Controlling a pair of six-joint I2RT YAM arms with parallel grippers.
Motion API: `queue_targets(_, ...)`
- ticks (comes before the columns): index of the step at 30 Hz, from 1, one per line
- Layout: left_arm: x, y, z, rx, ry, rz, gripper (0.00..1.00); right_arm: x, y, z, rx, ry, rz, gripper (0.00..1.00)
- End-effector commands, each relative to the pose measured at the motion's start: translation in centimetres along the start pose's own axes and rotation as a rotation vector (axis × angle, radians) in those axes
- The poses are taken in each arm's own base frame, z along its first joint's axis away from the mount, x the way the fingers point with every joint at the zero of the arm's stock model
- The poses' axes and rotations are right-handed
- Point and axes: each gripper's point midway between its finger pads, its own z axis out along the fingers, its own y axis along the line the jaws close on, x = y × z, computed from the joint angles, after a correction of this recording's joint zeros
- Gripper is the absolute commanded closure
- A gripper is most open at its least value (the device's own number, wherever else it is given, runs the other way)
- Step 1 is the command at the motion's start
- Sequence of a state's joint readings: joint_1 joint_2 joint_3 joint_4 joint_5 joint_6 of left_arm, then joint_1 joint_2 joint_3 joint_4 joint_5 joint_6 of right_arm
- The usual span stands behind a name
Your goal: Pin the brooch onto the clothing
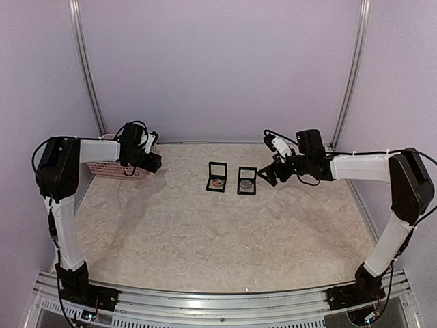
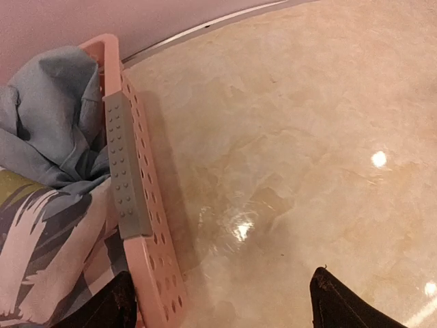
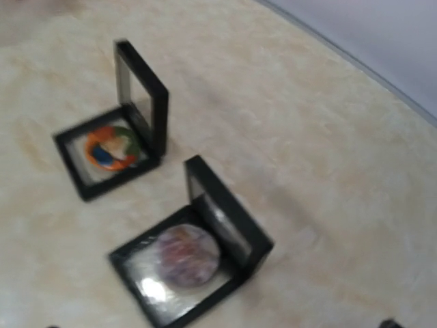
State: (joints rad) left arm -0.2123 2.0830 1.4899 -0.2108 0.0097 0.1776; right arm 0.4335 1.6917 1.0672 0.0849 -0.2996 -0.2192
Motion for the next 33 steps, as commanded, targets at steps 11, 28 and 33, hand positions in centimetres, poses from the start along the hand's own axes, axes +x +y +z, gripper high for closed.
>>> queue_targets(11, -7.9, -15.7, -19.5, 0.171, -0.591, 0.350, 0.16, 1.2, -0.2, 7.3, -0.157, 0.133, -0.394, 0.15)
queue_targets(28, -5.3, -16.9, -18.1, 0.106, -0.468, 0.418, 0.17, 3.2, -0.4, 10.5, -0.232, 0.222, -0.424, 0.67)
queue_targets(33, -4.8, -17.8, -18.0, 0.115, -0.449, 0.443, 0.17, 3.2, -0.7, 10.8, -0.229, 0.240, -0.394, 0.76)
